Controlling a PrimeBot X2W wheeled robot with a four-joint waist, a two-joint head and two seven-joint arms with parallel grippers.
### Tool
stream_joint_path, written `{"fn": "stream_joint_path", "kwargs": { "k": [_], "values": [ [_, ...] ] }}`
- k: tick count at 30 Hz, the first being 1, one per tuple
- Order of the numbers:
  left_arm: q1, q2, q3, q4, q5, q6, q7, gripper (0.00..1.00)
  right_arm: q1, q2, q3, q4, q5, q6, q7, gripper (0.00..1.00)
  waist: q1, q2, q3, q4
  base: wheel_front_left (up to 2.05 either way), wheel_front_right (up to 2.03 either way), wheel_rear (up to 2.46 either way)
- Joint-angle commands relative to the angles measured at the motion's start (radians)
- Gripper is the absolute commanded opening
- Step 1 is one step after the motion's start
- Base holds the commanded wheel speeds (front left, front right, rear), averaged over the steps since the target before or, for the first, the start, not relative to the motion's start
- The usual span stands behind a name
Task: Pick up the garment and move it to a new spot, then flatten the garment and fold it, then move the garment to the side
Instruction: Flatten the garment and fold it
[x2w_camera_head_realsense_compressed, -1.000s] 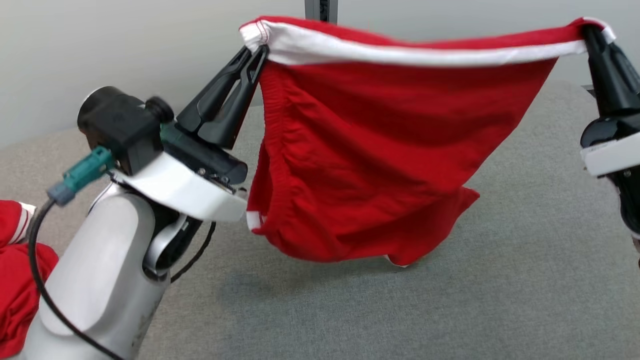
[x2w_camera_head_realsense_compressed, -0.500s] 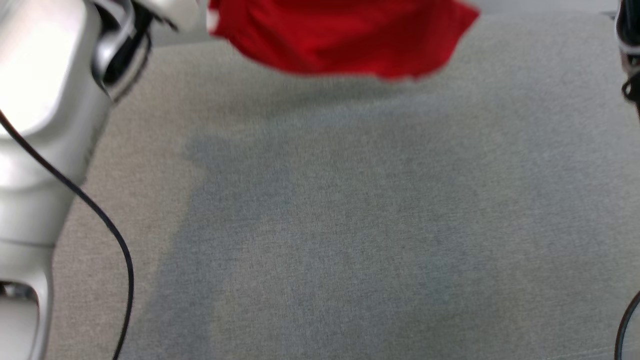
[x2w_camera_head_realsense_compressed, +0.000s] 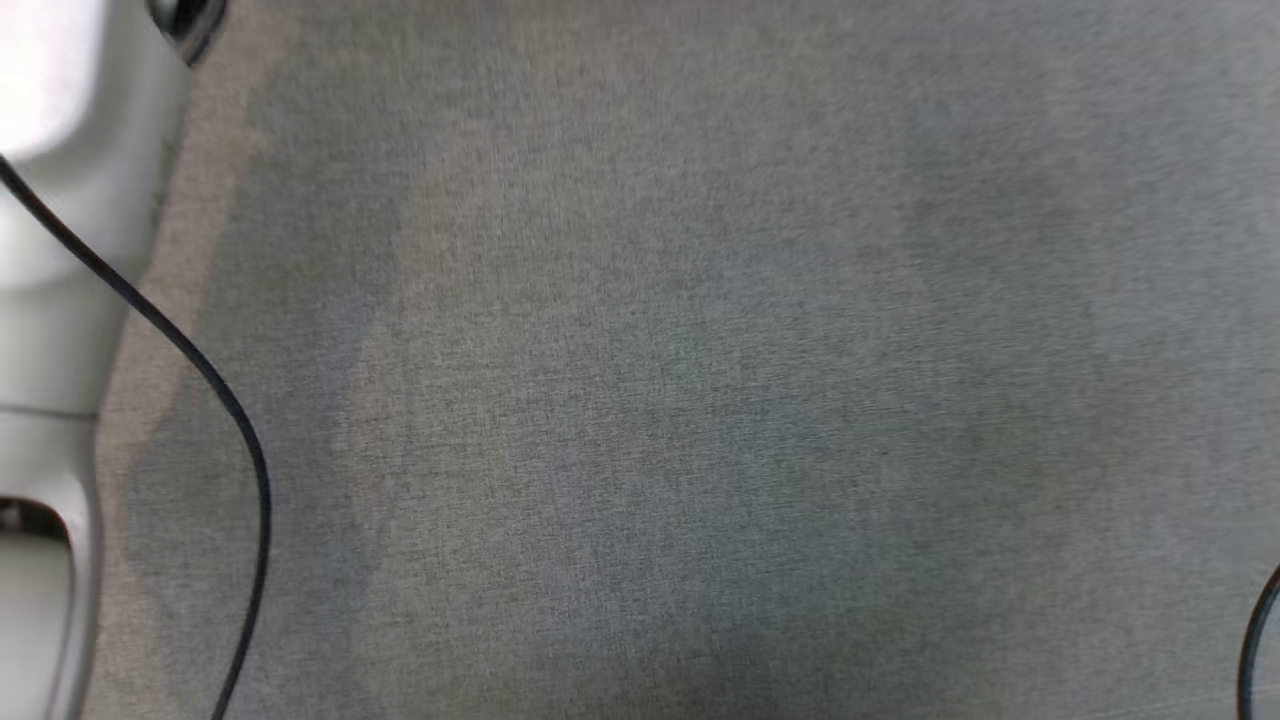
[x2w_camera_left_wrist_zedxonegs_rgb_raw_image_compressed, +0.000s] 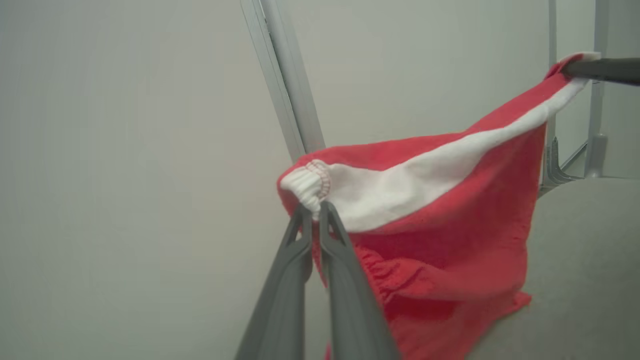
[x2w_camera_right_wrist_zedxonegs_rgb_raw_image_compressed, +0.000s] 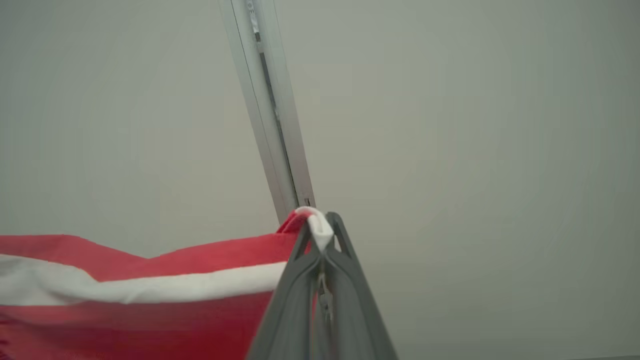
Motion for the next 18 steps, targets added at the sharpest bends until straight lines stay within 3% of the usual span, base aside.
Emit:
{"fn": "stream_joint_path", "kwargs": {
  "k": [1, 12, 18],
  "values": [
    [0.066, 0.005, -0.019, -0.036, 0.001, -0.001, -0.004, 0.00, 0.064, -0.014, -0.006, -0.022, 0.004, 0.000, -0.006, 0.00, 0.0000, 0.0000, 0.085, 0.017, 0.00, 0.00, 0.00],
    [0.468, 0.084, -0.132, -0.281, -0.103, -0.001, -0.004, 0.00, 0.468, -0.113, -0.030, -0.111, 0.186, 0.000, -0.006, 0.00, 0.0000, 0.0000, 0.009, 0.043, 0.00, 0.00, 0.00],
    [0.669, 0.120, -0.183, -0.400, -0.073, -0.001, -0.004, 0.00, 0.720, -0.180, -0.034, -0.206, 0.294, 0.000, -0.006, 0.00, 0.0000, 0.0000, -0.058, 0.049, 0.00, 0.00, 0.00]
  ]
}}
